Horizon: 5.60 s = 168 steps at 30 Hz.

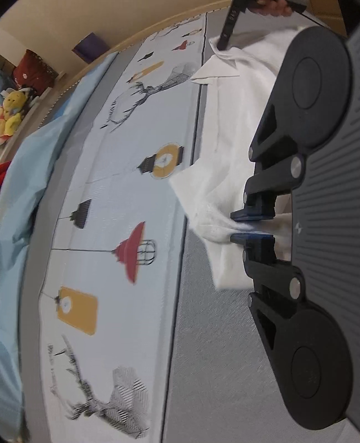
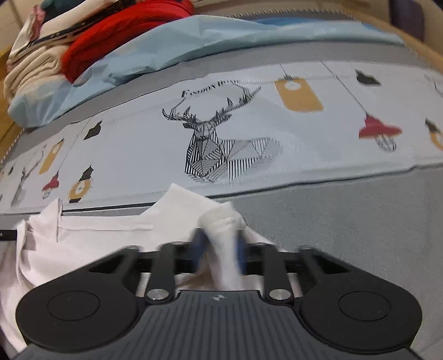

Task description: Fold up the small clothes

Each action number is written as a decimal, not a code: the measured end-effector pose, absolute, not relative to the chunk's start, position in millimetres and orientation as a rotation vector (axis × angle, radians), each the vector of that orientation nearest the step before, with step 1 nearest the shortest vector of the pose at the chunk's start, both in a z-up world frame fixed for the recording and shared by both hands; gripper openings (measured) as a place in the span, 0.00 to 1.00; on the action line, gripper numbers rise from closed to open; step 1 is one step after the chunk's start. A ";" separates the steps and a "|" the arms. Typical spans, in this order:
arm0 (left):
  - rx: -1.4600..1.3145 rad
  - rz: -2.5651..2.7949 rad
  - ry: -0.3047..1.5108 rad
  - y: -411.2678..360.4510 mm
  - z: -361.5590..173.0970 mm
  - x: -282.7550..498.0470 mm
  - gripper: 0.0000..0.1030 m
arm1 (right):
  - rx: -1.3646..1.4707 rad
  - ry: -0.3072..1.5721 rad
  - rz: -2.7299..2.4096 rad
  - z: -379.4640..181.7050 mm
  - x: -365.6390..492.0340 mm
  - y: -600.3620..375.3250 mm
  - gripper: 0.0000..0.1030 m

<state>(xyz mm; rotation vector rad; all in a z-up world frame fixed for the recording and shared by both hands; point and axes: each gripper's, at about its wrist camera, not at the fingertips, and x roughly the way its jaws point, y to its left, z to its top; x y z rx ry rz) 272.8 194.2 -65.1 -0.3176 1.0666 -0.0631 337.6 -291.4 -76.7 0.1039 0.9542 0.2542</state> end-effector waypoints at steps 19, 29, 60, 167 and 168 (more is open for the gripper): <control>-0.469 0.110 0.873 231.6 -41.8 270.4 0.18 | 0.248 0.711 0.014 -38.9 344.7 -300.1 0.26; -0.289 -0.250 1.140 194.9 -55.7 227.8 0.21 | 0.221 0.999 0.184 -49.8 301.4 -305.1 0.27; -0.107 -0.174 1.341 173.0 -53.0 167.3 0.05 | 0.081 1.254 0.033 -51.4 211.1 -323.8 0.06; -0.028 0.022 0.536 134.4 113.8 47.0 0.81 | 0.282 0.684 0.084 31.5 90.3 -201.4 0.34; 0.010 0.054 0.506 137.1 121.4 43.2 0.81 | 0.277 0.686 0.088 30.9 90.9 -197.3 0.34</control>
